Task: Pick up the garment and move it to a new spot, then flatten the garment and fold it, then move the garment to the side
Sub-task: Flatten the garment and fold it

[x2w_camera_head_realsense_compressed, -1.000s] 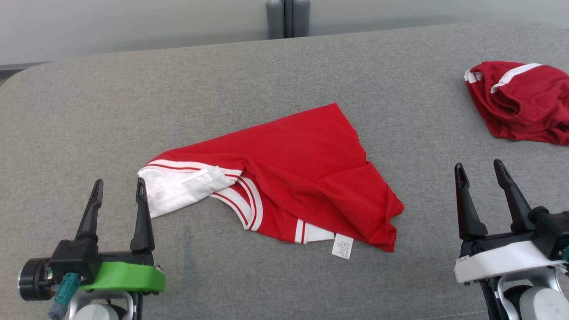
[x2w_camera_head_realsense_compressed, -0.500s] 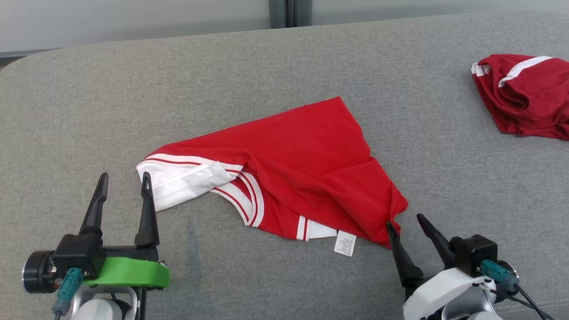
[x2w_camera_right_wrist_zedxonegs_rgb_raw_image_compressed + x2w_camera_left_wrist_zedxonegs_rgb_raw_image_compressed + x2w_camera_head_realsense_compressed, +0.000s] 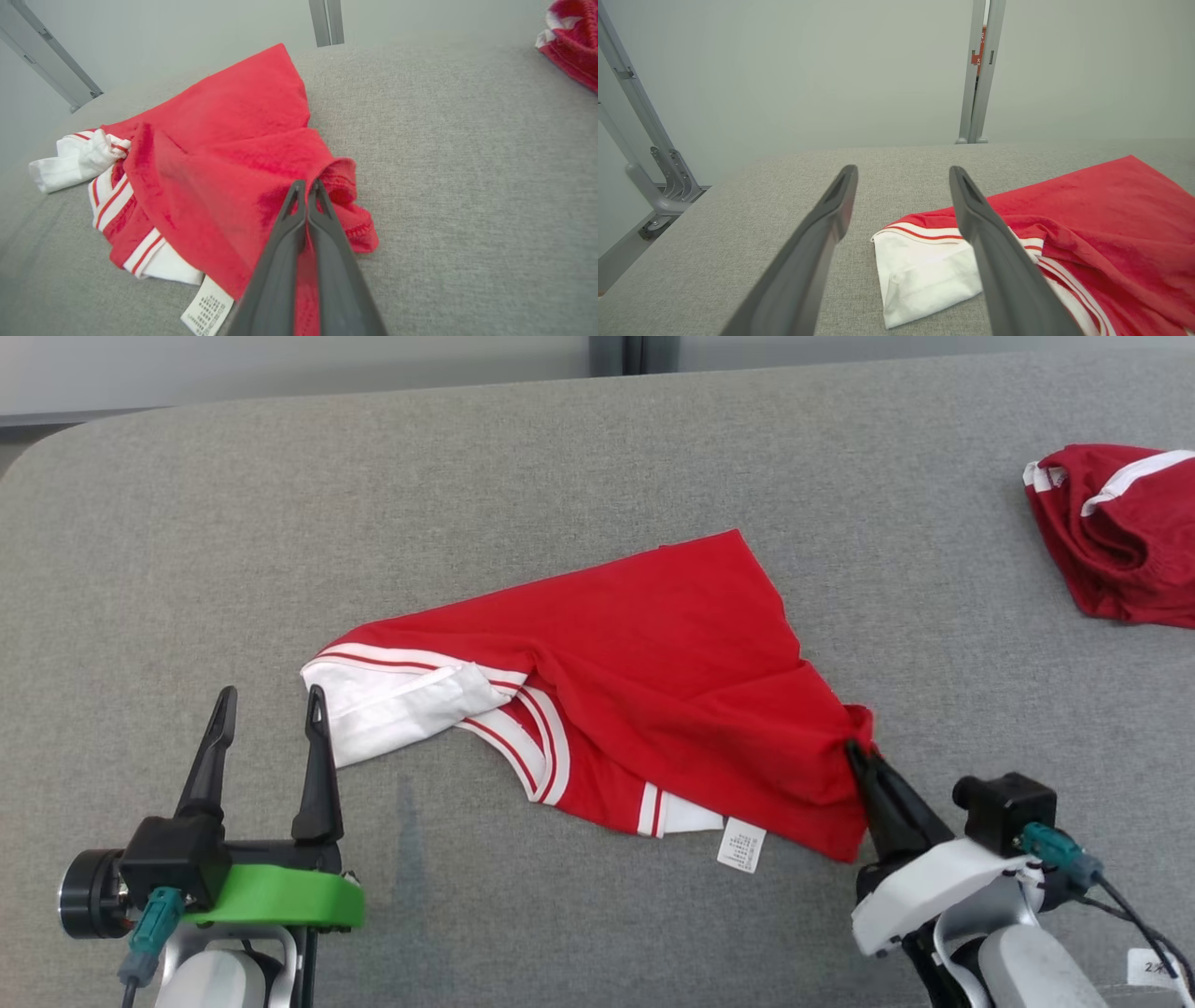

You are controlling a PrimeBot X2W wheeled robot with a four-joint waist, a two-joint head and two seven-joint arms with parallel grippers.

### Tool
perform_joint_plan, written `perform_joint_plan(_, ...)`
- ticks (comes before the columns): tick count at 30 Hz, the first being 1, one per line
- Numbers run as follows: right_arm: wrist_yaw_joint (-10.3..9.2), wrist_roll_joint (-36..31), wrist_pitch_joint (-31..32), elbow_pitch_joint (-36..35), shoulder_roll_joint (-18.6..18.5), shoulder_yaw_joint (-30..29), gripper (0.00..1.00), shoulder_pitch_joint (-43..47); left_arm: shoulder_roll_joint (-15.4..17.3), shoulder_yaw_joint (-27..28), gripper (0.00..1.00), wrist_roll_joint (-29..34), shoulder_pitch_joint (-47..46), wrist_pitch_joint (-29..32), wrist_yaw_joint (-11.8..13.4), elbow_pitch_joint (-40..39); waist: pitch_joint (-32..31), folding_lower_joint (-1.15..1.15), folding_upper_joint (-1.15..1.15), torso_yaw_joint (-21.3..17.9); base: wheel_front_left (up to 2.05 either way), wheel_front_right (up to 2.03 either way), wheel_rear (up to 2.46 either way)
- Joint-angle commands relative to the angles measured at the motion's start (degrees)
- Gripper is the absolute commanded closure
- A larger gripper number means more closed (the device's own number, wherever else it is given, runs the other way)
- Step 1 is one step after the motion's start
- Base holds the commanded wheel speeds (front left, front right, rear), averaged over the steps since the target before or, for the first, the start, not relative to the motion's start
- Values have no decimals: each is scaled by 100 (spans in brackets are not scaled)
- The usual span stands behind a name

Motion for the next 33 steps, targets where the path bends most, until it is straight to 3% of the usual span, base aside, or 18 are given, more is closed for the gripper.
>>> perform_joint_plan(1,-8,40,-57,-9,-47,-106,100,-152,-9,31,0,27,-106,-23,25,13,16,0,0,-6,0,0,0)
perform_joint_plan(6,-8,228,-206,335,-97,-481,100,-590,-41,0,0,35,-155,-39,8,35,67,0,0,-13,0,0,0)
perform_joint_plan(7,-8,274,-255,476,-89,-573,96,-669,-51,-11,0,36,-174,-42,-5,44,78,0,0,-2,0,0,0)
perform_joint_plan(8,-8,319,-297,590,-74,-616,59,-725,-54,-15,0,36,-185,-46,-16,52,87,0,0,6,0,0,0)
perform_joint_plan(9,-7,352,-372,706,-62,-650,0,-805,-60,-18,0,36,-196,-49,-21,65,99,0,0,12,0,0,0)
perform_joint_plan(16,-7,112,-846,790,-216,-803,0,-872,-96,-3,0,47,-146,-68,-44,132,73,0,0,-1,0,0,0)
perform_joint_plan(22,-7,-366,-971,-178,-298,-989,0,-448,-48,-8,0,64,55,-62,-61,123,-95,0,0,-89,0,0,0)
perform_joint_plan(33,-7,-606,-510,-1662,-32,-893,0,471,58,-47,0,-13,265,28,-69,115,-318,0,0,-208,0,0,0)
